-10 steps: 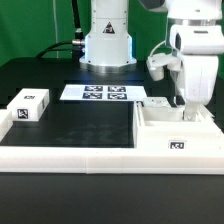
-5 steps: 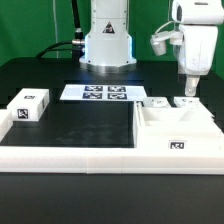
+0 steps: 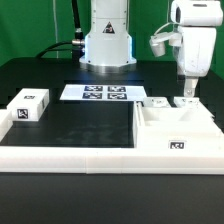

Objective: Assemble cabinet

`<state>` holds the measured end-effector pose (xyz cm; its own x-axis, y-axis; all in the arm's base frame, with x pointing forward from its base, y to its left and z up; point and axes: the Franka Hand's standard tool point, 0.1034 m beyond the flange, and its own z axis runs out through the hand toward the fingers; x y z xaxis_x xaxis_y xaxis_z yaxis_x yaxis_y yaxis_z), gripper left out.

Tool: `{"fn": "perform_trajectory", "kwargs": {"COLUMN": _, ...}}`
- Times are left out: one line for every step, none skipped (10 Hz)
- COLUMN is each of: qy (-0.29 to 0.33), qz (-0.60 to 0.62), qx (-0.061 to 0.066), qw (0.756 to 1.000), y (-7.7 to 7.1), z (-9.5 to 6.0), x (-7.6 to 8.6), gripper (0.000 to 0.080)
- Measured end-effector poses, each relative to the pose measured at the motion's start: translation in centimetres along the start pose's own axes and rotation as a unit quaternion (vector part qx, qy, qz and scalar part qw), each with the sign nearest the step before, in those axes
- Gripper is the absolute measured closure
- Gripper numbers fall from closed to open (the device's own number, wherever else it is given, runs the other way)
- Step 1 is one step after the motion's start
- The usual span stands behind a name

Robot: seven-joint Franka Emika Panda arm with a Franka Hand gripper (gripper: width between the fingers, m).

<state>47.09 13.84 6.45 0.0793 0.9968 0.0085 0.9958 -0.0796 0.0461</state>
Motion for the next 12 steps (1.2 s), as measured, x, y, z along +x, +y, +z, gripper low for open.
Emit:
{"fn": "perform_trajectory", "kwargs": {"qy": 0.001, "qz": 0.000, "qx": 0.005, "qw": 1.000, "y": -1.3, "z": 0.4, "x": 1.0, "gripper": 0.0002}}
{"fn": "perform_trajectory", "kwargs": {"qy": 0.008, "qz": 0.001, "qx": 0.001, "qw": 1.000, "y": -2.3, "z": 0.8, "x": 1.6, "gripper": 0.0002}}
{"fn": "perform_trajectory", "kwargs": {"qy": 0.009, "qz": -0.002, "qx": 0.004, "qw": 1.000, "y": -3.2, "z": 1.2, "x": 1.7, "gripper": 0.0002}}
{"fn": "perform_trajectory", "kwargs": {"qy": 0.009, "qz": -0.003, "qx": 0.008, "qw": 1.000, "y": -3.5, "z": 1.5, "x": 1.7, "gripper": 0.0002}}
{"fn": "perform_trajectory", "kwargs": {"qy": 0.014, "qz": -0.004, "qx": 0.004, "qw": 1.000, "y": -3.8, "z": 1.9, "x": 2.0, "gripper": 0.0002}}
{"fn": "perform_trajectory", "kwargs": {"qy": 0.018, "qz": -0.005, "qx": 0.006, "qw": 1.000, "y": -4.4, "z": 2.5, "x": 1.9, "gripper": 0.0002}}
{"fn": "perform_trajectory", "kwargs": {"qy": 0.017, "qz": -0.004, "qx": 0.011, "qw": 1.000, "y": -4.7, "z": 3.0, "x": 1.8, "gripper": 0.0002}}
{"fn": "perform_trajectory", "kwargs": {"qy": 0.019, "qz": -0.003, "qx": 0.013, "qw": 1.000, "y": -5.0, "z": 3.4, "x": 1.7, "gripper": 0.0002}}
{"fn": "perform_trajectory", "kwargs": {"qy": 0.020, "qz": -0.003, "qx": 0.015, "qw": 1.000, "y": -5.2, "z": 3.9, "x": 1.7, "gripper": 0.0002}}
{"fn": "perform_trajectory", "kwargs": {"qy": 0.020, "qz": -0.003, "qx": 0.017, "qw": 1.000, "y": -5.4, "z": 4.1, "x": 1.7, "gripper": 0.0002}}
{"fn": "perform_trajectory", "kwargs": {"qy": 0.019, "qz": -0.002, "qx": 0.022, "qw": 1.000, "y": -5.6, "z": 4.5, "x": 1.7, "gripper": 0.0002}}
{"fn": "perform_trajectory", "kwargs": {"qy": 0.019, "qz": -0.002, "qx": 0.024, "qw": 1.000, "y": -5.6, "z": 4.7, "x": 1.7, "gripper": 0.0002}}
